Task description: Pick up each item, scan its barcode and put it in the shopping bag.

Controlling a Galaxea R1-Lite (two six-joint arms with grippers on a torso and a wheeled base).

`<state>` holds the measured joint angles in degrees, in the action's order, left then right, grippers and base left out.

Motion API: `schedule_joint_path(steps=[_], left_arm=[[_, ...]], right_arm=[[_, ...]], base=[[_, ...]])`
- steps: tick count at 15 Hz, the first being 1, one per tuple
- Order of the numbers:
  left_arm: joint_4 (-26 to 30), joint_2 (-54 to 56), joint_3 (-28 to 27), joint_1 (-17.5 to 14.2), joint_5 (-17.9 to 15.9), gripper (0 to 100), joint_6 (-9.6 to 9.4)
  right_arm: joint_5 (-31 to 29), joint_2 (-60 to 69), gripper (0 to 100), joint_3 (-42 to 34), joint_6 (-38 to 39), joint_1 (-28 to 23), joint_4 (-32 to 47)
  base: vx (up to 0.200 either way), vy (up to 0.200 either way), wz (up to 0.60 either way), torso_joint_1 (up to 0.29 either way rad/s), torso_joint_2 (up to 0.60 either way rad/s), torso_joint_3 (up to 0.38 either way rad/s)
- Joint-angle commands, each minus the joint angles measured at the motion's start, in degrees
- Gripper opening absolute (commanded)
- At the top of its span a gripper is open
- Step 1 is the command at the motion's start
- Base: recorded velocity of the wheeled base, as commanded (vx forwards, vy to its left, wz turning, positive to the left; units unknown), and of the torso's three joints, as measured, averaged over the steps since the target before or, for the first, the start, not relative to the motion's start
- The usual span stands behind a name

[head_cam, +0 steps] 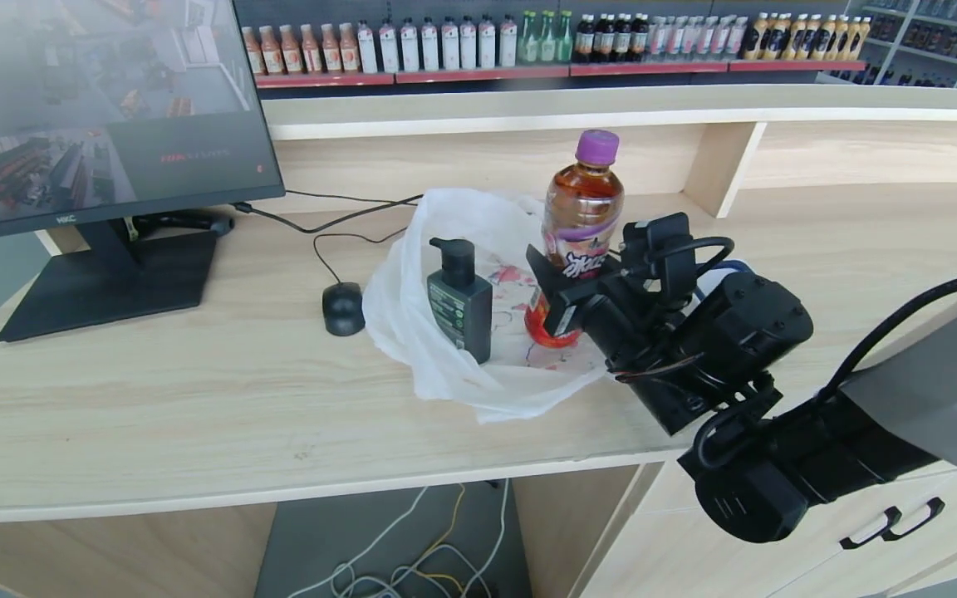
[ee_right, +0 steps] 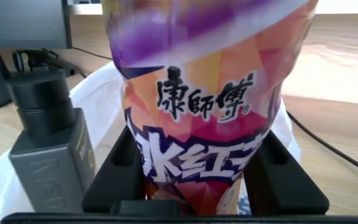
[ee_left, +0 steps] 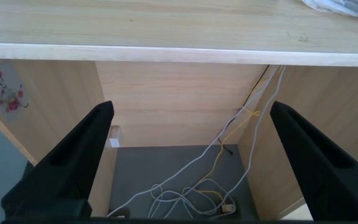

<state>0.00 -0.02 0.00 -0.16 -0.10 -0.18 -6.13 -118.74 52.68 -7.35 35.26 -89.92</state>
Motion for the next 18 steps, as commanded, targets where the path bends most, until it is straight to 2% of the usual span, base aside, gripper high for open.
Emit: schedule_joint_path(steps=[1, 5, 18], left_arm=[[0.0, 0.0, 0.0, 0.0, 0.0, 100, 0.01], [0.0, 0.0, 0.0, 0.0, 0.0, 100, 0.01], [0.0, 0.0, 0.0, 0.0, 0.0, 100, 0.01]], right_arm=[[0.0, -0.8, 0, 1.4, -0.4, -1.3, -0.1], [0.0, -2.1, 0, 3.4, -0.5, -3.2, -0.1], [0.0, -5.3, 0, 3.0, 0.1, -3.3, -0.1]], base=[[0.0, 0.0, 0.0, 0.0, 0.0, 0.0], [0.0, 0.0, 0.0, 0.0, 0.0, 0.0], [0.0, 0.0, 0.0, 0.0, 0.0, 0.0]])
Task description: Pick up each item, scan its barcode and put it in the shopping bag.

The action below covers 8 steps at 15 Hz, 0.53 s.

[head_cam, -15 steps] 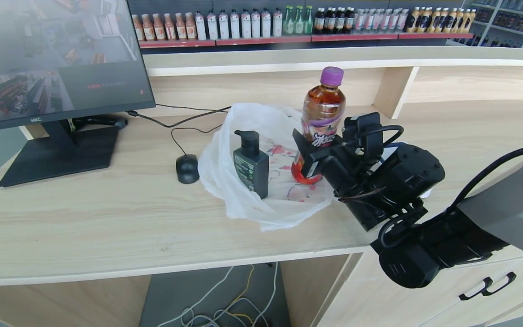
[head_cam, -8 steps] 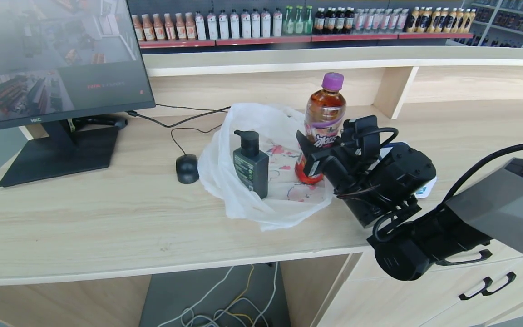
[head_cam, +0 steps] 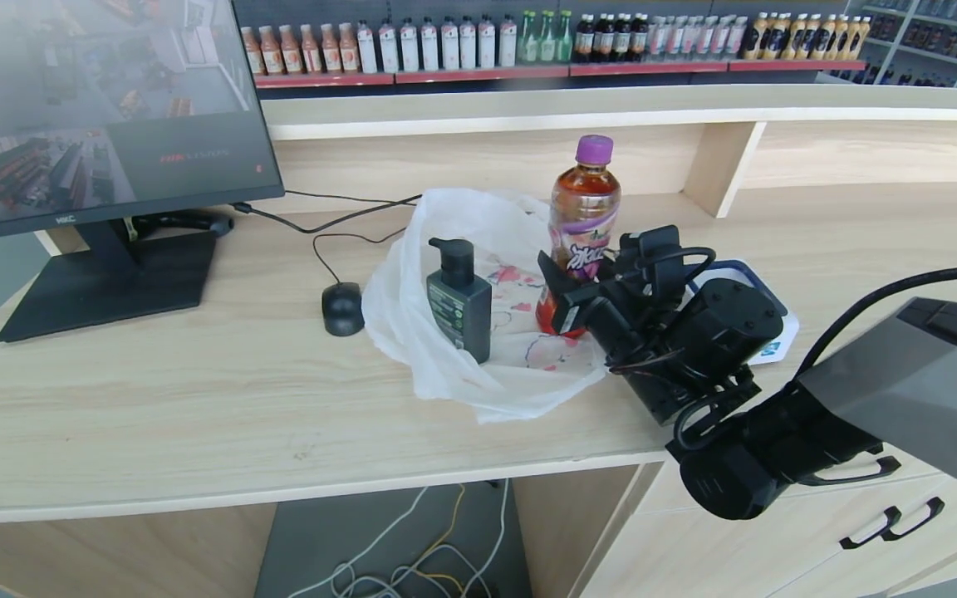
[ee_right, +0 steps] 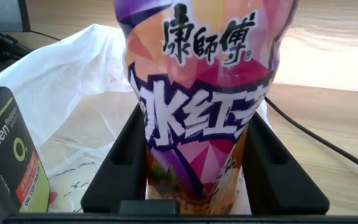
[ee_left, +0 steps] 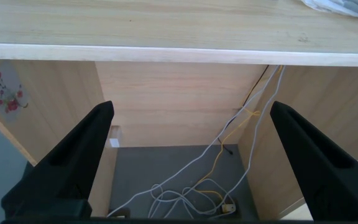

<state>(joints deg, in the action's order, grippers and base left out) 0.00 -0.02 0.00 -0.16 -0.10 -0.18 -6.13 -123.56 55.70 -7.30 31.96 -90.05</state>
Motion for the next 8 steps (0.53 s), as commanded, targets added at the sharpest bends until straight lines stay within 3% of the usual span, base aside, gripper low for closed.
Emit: schedule_joint_path(steps=[1, 8], left_arm=[[0.0, 0.0, 0.0, 0.0, 0.0, 100, 0.01], [0.0, 0.0, 0.0, 0.0, 0.0, 100, 0.01]], right_arm=[[0.0, -0.4, 0, -0.1, 0.0, 0.1, 0.1], [0.0, -0.6, 0, -0.6, 0.2, 0.2, 0.1]], base=[[0.0, 0.0, 0.0, 0.0, 0.0, 0.0], [0.0, 0.0, 0.0, 0.0, 0.0, 0.0]])
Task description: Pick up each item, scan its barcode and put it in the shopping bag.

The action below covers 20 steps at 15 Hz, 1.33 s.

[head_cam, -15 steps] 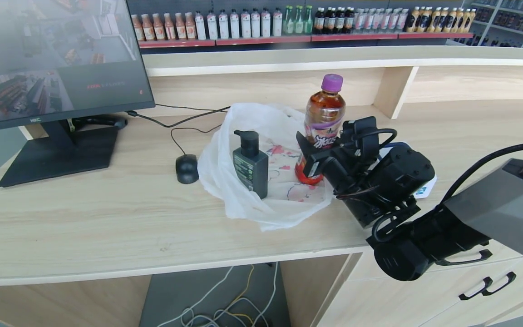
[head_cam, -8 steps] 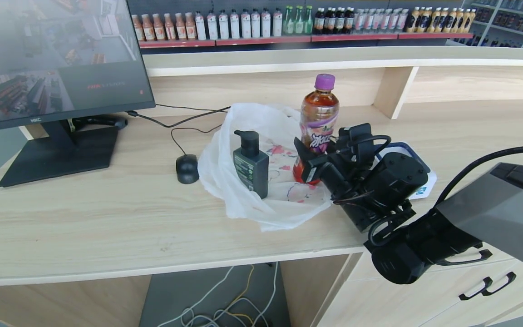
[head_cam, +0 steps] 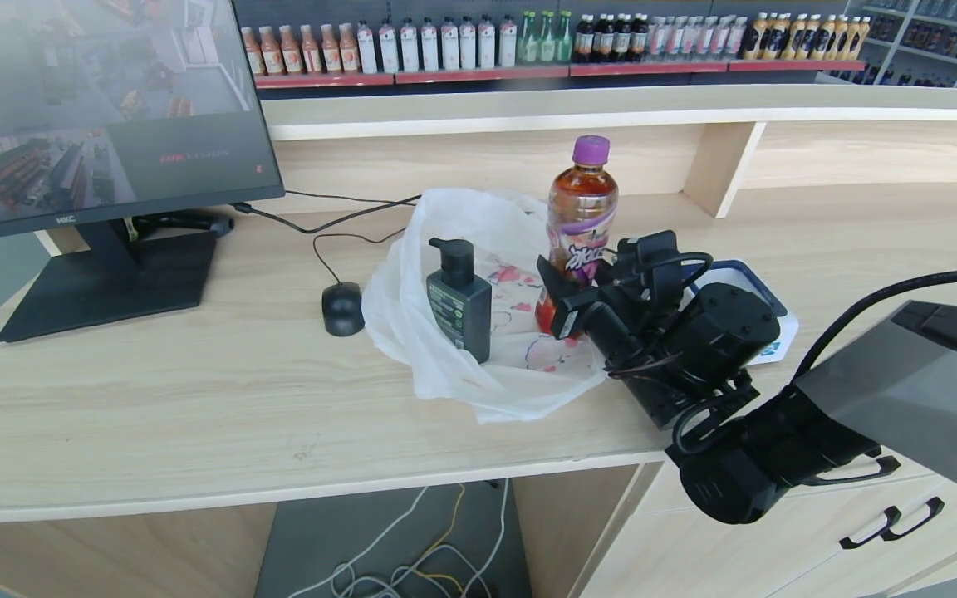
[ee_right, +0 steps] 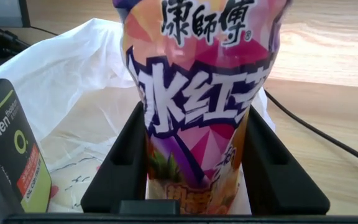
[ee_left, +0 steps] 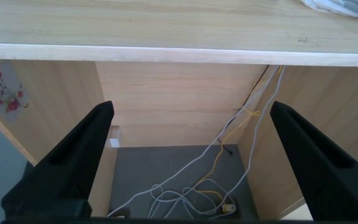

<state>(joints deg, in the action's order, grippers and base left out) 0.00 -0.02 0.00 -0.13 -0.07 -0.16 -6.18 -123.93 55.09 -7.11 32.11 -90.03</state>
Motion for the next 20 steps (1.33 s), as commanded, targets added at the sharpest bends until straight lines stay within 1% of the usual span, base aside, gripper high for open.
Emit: schedule_joint_path(steps=[1, 4, 5, 15, 20], left_arm=[[0.0, 0.0, 0.0, 0.0, 0.0, 100, -0.02], [0.0, 0.0, 0.0, 0.0, 0.0, 100, -0.02], [0.0, 0.0, 0.0, 0.0, 0.0, 100, -0.02], [0.0, 0.0, 0.0, 0.0, 0.0, 100, -0.02], [0.0, 0.0, 0.0, 0.0, 0.0, 100, -0.02]], right_arm=[[0.0, -0.3, 0, -0.1, 0.0, 0.1, 0.0], [0.0, -0.2, 0, -0.9, 0.6, 0.1, 0.0], [0.0, -0.2, 100, -0.9, 0.6, 0.1, 0.0], [0.0, 3.5, 100, -1.2, 0.4, 0.1, 0.0], [0.0, 7.7, 100, -4.8, 0.4, 0.1, 0.0]], base=[[0.0, 0.0, 0.0, 0.0, 0.0, 0.0], [0.0, 0.0, 0.0, 0.0, 0.0, 0.0], [0.0, 0.0, 0.0, 0.0, 0.0, 0.0], [0.0, 0.0, 0.0, 0.0, 0.0, 0.0], [0.0, 0.0, 0.0, 0.0, 0.0, 0.0]])
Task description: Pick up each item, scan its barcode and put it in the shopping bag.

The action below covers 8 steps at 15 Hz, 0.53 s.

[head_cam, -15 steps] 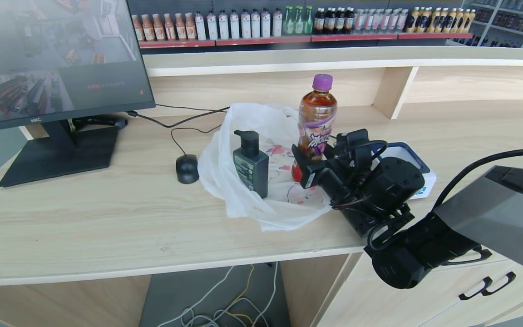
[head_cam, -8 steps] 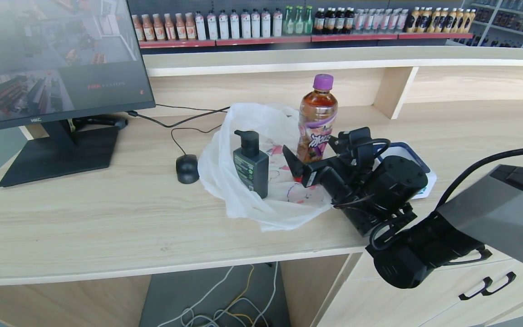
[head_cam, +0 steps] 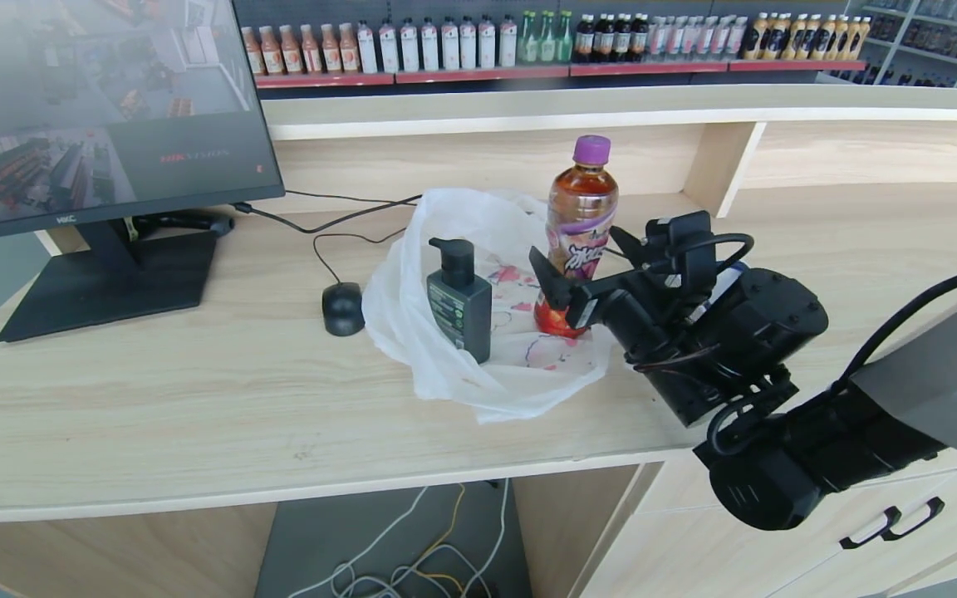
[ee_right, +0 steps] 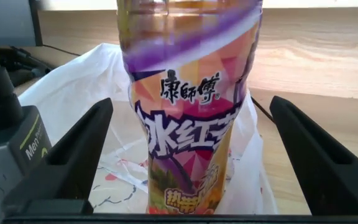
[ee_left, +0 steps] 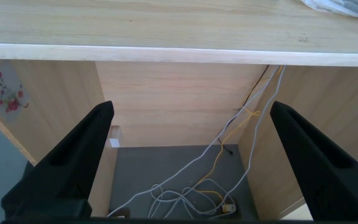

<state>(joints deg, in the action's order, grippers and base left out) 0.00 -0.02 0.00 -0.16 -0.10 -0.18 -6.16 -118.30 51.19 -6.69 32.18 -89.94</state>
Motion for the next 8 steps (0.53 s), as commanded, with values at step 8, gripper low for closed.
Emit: schedule_joint_path(steps=[8], left_arm=[[0.0, 0.0, 0.0, 0.0, 0.0, 100, 0.01]], right_arm=[[0.0, 21.7, 100, -17.3, -0.1, 0.2, -0.1]], base=[[0.0, 0.0, 0.0, 0.0, 0.0, 0.0]])
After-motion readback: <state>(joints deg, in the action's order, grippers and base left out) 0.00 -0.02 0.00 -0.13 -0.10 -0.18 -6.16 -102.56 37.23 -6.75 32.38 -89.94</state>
